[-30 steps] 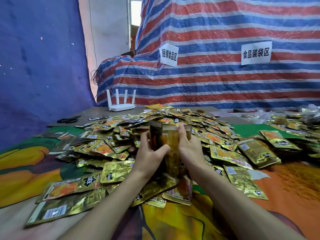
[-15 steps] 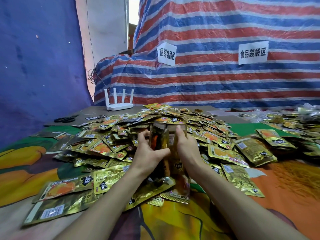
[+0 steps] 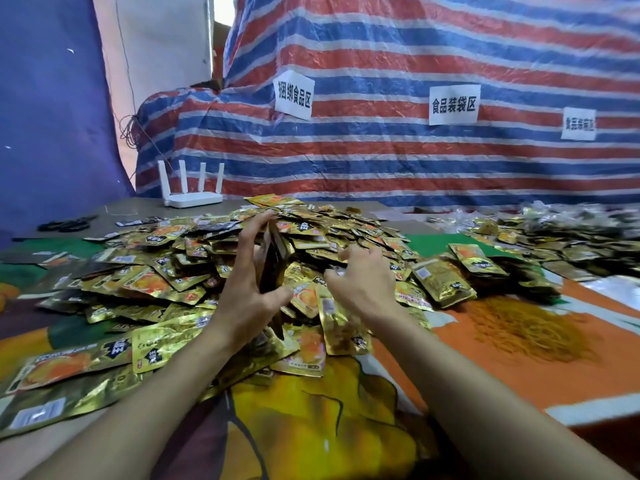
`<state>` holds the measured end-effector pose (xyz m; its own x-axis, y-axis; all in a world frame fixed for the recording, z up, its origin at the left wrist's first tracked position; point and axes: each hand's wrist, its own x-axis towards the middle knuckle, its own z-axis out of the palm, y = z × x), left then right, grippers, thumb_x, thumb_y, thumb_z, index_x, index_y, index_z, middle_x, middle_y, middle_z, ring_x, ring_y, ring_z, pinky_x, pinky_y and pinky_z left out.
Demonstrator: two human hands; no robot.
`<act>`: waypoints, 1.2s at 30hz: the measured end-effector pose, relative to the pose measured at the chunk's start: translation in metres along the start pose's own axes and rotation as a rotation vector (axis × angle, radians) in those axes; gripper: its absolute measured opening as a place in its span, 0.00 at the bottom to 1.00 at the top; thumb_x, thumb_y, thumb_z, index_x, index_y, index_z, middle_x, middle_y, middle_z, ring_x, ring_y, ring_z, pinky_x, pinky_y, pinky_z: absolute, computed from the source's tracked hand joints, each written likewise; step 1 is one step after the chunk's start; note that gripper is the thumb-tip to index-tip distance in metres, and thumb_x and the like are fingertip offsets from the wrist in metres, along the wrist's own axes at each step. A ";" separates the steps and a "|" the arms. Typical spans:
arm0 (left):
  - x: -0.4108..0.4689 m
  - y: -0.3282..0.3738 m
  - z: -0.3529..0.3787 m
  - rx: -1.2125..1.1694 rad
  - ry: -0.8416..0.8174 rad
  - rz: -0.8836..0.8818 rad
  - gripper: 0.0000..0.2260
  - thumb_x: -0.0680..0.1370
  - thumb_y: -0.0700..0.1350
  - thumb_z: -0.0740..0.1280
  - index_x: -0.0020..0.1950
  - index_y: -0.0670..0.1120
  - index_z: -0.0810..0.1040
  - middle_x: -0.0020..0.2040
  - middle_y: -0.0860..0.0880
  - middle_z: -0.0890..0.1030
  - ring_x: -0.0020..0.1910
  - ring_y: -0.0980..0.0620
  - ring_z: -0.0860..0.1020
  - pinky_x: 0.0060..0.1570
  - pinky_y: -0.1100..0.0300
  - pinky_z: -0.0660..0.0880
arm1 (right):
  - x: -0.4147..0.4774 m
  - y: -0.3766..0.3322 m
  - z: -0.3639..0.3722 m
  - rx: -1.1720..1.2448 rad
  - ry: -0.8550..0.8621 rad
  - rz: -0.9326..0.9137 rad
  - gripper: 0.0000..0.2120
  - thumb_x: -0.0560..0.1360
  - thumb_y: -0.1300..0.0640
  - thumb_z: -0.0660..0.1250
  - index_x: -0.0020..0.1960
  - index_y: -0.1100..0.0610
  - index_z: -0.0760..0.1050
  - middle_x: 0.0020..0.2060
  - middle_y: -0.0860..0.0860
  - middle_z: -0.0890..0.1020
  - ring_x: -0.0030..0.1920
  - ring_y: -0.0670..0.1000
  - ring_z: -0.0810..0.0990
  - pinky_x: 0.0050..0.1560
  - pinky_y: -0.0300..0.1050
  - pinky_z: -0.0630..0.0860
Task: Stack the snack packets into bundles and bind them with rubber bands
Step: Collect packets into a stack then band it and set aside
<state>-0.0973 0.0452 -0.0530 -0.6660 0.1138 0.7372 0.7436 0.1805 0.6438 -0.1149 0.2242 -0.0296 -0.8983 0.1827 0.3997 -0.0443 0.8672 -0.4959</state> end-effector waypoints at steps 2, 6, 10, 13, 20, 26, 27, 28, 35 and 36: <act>-0.001 0.003 -0.001 -0.051 -0.016 -0.016 0.42 0.67 0.38 0.68 0.77 0.63 0.58 0.45 0.47 0.73 0.37 0.55 0.76 0.36 0.59 0.78 | 0.002 0.017 -0.028 -0.024 -0.072 0.017 0.09 0.74 0.55 0.68 0.53 0.55 0.81 0.49 0.55 0.83 0.50 0.56 0.82 0.55 0.53 0.80; -0.002 0.005 -0.001 -0.157 -0.032 -0.100 0.43 0.65 0.37 0.66 0.76 0.66 0.59 0.43 0.40 0.70 0.38 0.45 0.74 0.39 0.47 0.77 | 0.005 0.064 -0.085 -0.278 -0.205 0.122 0.06 0.71 0.63 0.65 0.45 0.60 0.80 0.36 0.53 0.82 0.38 0.55 0.81 0.42 0.47 0.81; -0.002 0.002 -0.001 -0.214 -0.027 -0.195 0.42 0.64 0.38 0.64 0.75 0.64 0.61 0.43 0.43 0.70 0.40 0.44 0.73 0.47 0.40 0.75 | -0.003 0.105 -0.131 -0.493 -0.314 0.212 0.03 0.69 0.63 0.72 0.38 0.62 0.80 0.29 0.53 0.81 0.29 0.52 0.79 0.30 0.42 0.76; -0.002 0.003 0.000 -0.239 -0.033 -0.219 0.40 0.64 0.36 0.62 0.72 0.66 0.66 0.44 0.43 0.71 0.40 0.46 0.74 0.46 0.46 0.75 | -0.014 0.118 -0.145 -0.554 -0.461 0.252 0.06 0.69 0.60 0.76 0.42 0.62 0.84 0.28 0.53 0.81 0.25 0.49 0.77 0.24 0.38 0.72; -0.002 0.005 0.000 -0.252 0.044 -0.218 0.41 0.62 0.31 0.61 0.71 0.62 0.70 0.44 0.44 0.73 0.41 0.44 0.74 0.45 0.51 0.77 | -0.027 0.121 -0.145 -0.513 -0.622 0.305 0.11 0.66 0.57 0.81 0.41 0.62 0.82 0.32 0.53 0.84 0.30 0.50 0.82 0.29 0.40 0.78; -0.003 0.003 0.000 -0.128 0.079 -0.220 0.40 0.66 0.36 0.73 0.73 0.62 0.67 0.49 0.48 0.74 0.36 0.58 0.76 0.43 0.59 0.75 | -0.032 0.116 -0.139 -0.592 -0.622 0.265 0.05 0.71 0.63 0.71 0.38 0.61 0.76 0.31 0.54 0.78 0.29 0.52 0.77 0.27 0.40 0.75; -0.003 0.003 0.000 -0.137 0.076 -0.220 0.40 0.66 0.36 0.72 0.73 0.62 0.66 0.48 0.46 0.74 0.37 0.56 0.77 0.43 0.59 0.76 | -0.033 0.114 -0.141 -0.597 -0.629 0.272 0.06 0.72 0.62 0.70 0.37 0.60 0.75 0.31 0.53 0.77 0.29 0.52 0.75 0.26 0.40 0.73; -0.003 0.004 0.000 -0.152 0.071 -0.225 0.40 0.65 0.36 0.70 0.73 0.62 0.66 0.46 0.44 0.74 0.38 0.50 0.78 0.45 0.55 0.78 | -0.033 0.111 -0.142 -0.608 -0.617 0.269 0.07 0.72 0.60 0.69 0.37 0.59 0.73 0.30 0.53 0.76 0.28 0.51 0.74 0.26 0.39 0.71; 0.004 0.008 -0.002 -0.358 0.045 -0.292 0.41 0.61 0.35 0.65 0.71 0.62 0.70 0.44 0.38 0.75 0.42 0.43 0.75 0.46 0.48 0.73 | -0.027 0.053 -0.117 -0.104 -0.237 -0.151 0.10 0.79 0.59 0.65 0.39 0.58 0.76 0.35 0.50 0.79 0.34 0.50 0.76 0.34 0.42 0.69; 0.005 0.008 -0.004 -0.364 0.034 -0.299 0.41 0.60 0.35 0.65 0.72 0.60 0.70 0.45 0.35 0.77 0.42 0.46 0.77 0.45 0.50 0.74 | -0.027 0.038 -0.107 0.018 -0.231 -0.206 0.08 0.80 0.58 0.66 0.43 0.56 0.78 0.39 0.50 0.81 0.38 0.48 0.78 0.36 0.41 0.72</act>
<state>-0.0947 0.0436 -0.0435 -0.8562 0.0763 0.5110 0.4961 -0.1544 0.8544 -0.0454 0.3019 0.0224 -0.9451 -0.1082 0.3084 -0.2417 0.8666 -0.4367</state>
